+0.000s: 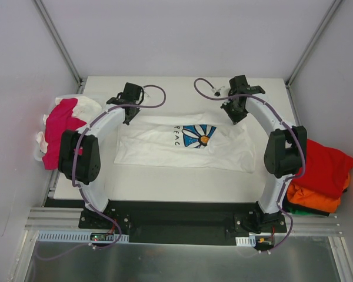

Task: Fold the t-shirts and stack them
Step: Fold the other side of the tshirt into a rectangle

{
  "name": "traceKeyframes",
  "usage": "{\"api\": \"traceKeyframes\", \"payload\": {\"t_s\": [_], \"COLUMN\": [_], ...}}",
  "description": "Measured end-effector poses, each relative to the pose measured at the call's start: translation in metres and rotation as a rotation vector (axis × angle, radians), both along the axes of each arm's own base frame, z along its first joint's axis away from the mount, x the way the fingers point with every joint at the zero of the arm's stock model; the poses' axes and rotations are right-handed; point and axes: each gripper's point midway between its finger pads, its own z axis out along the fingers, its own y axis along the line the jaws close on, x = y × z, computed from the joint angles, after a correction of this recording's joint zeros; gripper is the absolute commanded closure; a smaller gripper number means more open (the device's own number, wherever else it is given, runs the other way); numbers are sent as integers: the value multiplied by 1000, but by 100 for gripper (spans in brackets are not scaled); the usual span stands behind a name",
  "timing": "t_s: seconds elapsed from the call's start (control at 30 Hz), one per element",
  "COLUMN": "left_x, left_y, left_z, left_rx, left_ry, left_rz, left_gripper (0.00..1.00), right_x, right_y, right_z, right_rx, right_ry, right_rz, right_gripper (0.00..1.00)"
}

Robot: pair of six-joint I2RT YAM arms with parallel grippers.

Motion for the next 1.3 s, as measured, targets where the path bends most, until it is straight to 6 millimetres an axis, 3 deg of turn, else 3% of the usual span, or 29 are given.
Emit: {"api": "traceKeyframes", "payload": {"t_s": [0.27,0.57,0.77,1.0,1.1,1.3], "left_x": [-17,-26,-36,-45,-45,-46], "left_y": [5,8,11,10,12,13], "left_z": [-2,-3,-13,-23,-23,-27], "left_rx": [7,19,32,49,58,65], "left_ry": [17,25,58,90,88,100], "left_rz": [-6,-17,-22,-32,-28,-28], "left_gripper": [100,100,100,83,68,57], "right_x": [-30,-48,-61,-75,-76,-79], "right_y": [0,13,12,5,3,2], "right_z": [-17,-2,-9,-27,-29,-35], "right_rx": [-20,-24,-44,-73,-80,-85], "right_ry": [79,58,83,136,138,146], "right_rz": [18,61,72,68,67,64], "right_gripper": [100,99,99,99,99,99]}}
